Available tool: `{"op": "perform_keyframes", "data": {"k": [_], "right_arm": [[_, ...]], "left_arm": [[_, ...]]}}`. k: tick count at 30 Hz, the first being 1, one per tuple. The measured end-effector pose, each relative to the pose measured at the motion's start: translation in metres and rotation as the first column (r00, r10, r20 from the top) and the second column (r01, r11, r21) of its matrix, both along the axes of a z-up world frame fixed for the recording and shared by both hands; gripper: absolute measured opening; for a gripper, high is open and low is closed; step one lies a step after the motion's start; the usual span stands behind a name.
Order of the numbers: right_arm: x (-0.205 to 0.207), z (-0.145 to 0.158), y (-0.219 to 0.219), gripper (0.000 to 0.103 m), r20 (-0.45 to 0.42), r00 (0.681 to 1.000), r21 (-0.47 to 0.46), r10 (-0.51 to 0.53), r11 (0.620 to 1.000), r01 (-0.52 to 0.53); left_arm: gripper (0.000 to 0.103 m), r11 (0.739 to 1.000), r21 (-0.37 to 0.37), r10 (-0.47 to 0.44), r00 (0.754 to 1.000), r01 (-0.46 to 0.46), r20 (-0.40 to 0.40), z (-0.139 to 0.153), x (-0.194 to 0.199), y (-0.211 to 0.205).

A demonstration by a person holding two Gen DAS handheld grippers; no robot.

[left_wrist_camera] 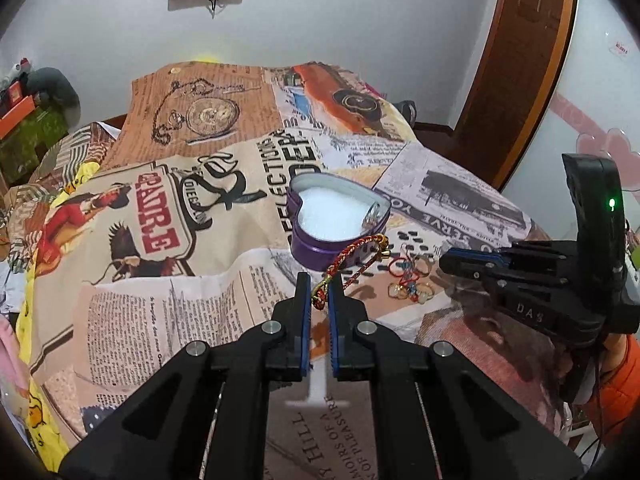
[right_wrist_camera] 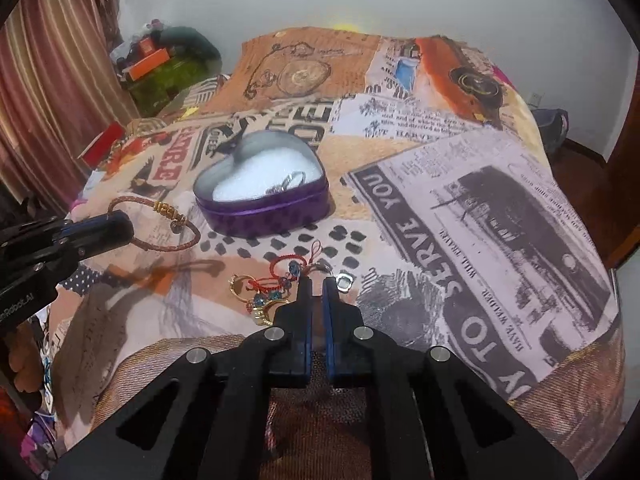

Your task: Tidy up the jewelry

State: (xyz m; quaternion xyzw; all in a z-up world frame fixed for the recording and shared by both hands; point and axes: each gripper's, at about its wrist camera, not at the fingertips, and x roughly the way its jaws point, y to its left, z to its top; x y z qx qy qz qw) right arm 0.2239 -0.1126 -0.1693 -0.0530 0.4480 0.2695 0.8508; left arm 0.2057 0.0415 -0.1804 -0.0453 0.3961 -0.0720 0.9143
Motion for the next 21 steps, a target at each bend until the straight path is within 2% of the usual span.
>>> {"op": "perform_keyframes", "data": {"k": [2, 6, 9, 21], "right_arm": [[-0.002, 0.002, 0.002, 0.005, 0.009, 1.000, -0.025, 0.006, 1.000, -0.005], [-0.002, -0.001, 0.002, 0.006, -0.035, 0.999, -0.033, -0.001, 0.999, 0.000], [0.003, -0.008, 0.001, 0.018, -0.080, 0.997, -0.046, -0.018, 0.999, 0.014], [0.018, -0.016, 0.009, 0.019, -0.103, 0.994, -0.034, -0.029, 0.999, 0.026]], "left_arm": [[0.006, 1.000, 0.003, 0.002, 1.000, -0.002, 0.010, 0.003, -0.002, 0.000], [0.006, 1.000, 0.010, -0.006, 1.000, 0.006, 0.015, 0.005, -0.005, -0.003], [0.006, 1.000, 0.014, -0.011, 1.000, 0.011, 0.014, 0.004, -0.007, -0.005], [0.006, 1.000, -0.002, 0.000, 1.000, 0.000, -0.003, -0.005, -0.004, 0.002]]}}
